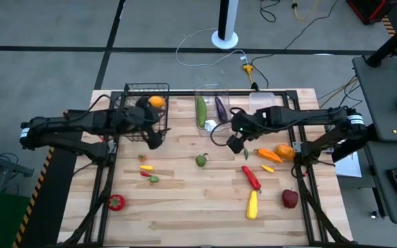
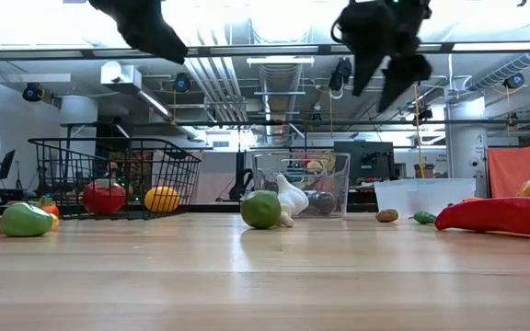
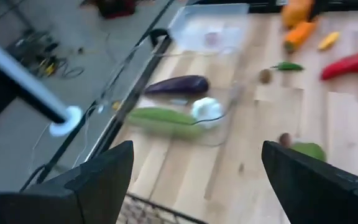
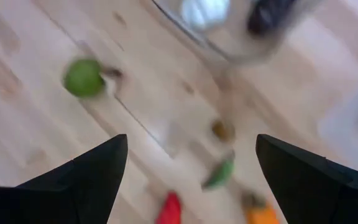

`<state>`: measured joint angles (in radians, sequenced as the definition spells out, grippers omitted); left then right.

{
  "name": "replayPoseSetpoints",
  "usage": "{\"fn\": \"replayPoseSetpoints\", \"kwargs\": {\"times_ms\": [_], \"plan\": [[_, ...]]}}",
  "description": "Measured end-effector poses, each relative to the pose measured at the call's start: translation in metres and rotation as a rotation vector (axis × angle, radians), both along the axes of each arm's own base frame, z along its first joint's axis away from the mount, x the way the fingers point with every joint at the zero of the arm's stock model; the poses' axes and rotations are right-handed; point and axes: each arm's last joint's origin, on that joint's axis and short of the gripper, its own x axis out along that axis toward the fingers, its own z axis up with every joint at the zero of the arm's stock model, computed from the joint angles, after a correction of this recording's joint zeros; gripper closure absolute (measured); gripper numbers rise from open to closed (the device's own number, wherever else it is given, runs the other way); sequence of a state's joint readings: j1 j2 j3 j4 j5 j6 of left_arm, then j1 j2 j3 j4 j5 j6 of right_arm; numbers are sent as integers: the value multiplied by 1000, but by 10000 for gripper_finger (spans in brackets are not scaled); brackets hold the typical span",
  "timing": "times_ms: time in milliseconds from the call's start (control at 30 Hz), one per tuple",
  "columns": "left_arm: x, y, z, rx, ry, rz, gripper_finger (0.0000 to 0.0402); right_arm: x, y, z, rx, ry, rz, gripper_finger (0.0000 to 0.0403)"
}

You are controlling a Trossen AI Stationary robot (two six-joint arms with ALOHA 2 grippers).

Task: Sort produce into baskets
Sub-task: Put the brown hog plum into the right transparent bin

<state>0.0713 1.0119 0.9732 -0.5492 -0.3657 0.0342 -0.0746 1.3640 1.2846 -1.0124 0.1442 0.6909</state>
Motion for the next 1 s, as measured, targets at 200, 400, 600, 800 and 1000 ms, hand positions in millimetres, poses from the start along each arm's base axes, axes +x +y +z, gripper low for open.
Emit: {"fn": "replayPoseSetpoints", "kwargs": {"times_ms": [200, 400, 600, 800, 1000], "plan": [[9, -6, -16, -27, -68, -239, 67, -14, 3, -8, 104, 140, -55, 58], [11, -9, -36, -16, -127, -341, 75, -15, 16, -24, 63, 200, 274, 65], [10, -9, -42, -13, -138, -343, 77, -11, 15, -53, -15, 165, 456, 87], [9, -9, -41, -1, -140, -347, 78, -10, 3, -82, -107, 143, 467, 111], [10, -8, -42, 0, -137, -346, 78, -14, -12, -100, -153, 158, 430, 125]]}}
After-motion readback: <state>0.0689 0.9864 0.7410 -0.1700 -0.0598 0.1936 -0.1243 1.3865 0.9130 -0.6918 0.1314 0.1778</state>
